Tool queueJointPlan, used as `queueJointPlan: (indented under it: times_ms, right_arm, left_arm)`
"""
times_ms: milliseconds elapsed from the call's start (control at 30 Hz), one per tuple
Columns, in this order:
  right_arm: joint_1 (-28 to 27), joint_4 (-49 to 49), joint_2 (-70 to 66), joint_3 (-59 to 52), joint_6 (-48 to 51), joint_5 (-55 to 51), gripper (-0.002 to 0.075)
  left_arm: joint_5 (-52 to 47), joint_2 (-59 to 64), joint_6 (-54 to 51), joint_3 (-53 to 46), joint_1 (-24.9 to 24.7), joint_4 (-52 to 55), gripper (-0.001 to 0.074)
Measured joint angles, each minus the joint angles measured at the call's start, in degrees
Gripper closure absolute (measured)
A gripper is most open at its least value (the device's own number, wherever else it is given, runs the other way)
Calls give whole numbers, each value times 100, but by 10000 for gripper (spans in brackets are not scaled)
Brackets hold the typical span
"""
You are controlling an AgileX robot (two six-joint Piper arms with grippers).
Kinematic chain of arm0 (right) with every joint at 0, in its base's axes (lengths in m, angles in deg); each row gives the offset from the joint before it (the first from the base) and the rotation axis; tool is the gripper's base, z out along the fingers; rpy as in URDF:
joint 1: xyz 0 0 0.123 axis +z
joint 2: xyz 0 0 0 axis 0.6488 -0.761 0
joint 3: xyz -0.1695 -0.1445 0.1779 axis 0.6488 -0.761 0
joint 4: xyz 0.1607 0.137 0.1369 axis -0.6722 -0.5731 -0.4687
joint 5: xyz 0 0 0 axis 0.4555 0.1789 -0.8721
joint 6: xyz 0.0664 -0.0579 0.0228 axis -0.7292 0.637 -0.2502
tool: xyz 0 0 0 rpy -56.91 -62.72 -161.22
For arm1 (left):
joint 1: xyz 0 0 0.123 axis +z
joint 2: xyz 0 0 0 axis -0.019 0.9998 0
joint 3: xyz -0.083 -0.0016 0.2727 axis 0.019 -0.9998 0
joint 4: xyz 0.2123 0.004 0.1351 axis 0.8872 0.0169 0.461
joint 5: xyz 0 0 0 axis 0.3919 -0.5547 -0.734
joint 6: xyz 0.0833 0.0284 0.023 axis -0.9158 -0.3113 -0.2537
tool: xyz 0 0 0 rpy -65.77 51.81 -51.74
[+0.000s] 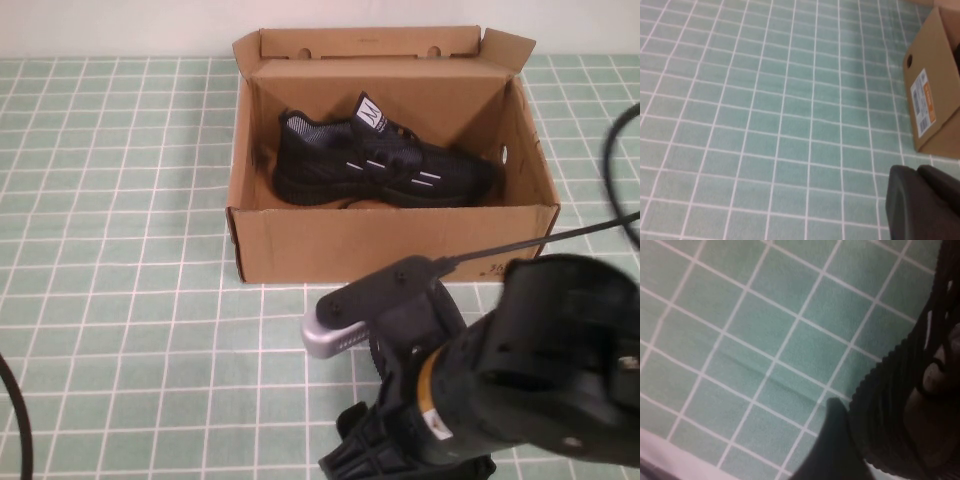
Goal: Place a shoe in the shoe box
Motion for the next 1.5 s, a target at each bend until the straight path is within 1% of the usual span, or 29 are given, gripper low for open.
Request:
queueJointPlan:
  times_ms: [233,433,600,867,1067,1400,1467,1500]
  right_arm:
    - [0,-10,-433,0,-78,10,246]
    - [-25,24,-590,0,-284,-64,246]
    - [-300,24,-721,0,-310,-71,246]
    - [-758,-51,-743,0,-118,291,246]
    - [-788,-218,-829,0,55,419,246]
    - [-788,-273,-1337,0,292,467,247]
    - [-788,-273,-1422,0,334,467,267]
    - [-788,-263,-1470,0,366,467,294]
  left_arm:
    - [-180,0,-72,0,0,0,740]
    - [-191,0,-109,0,-184,0,739]
    - [-202,0,-109,0,-277,0,739]
    - [-213,0,-109,0,-279,11,740]
    - [-213,0,-109,0,-279,20,739]
    - [-213,0,-109,0,-279,20,739]
    - [-213,0,-109,0,-279,20,739]
    - [-213,0,-109,0,-279,20,739]
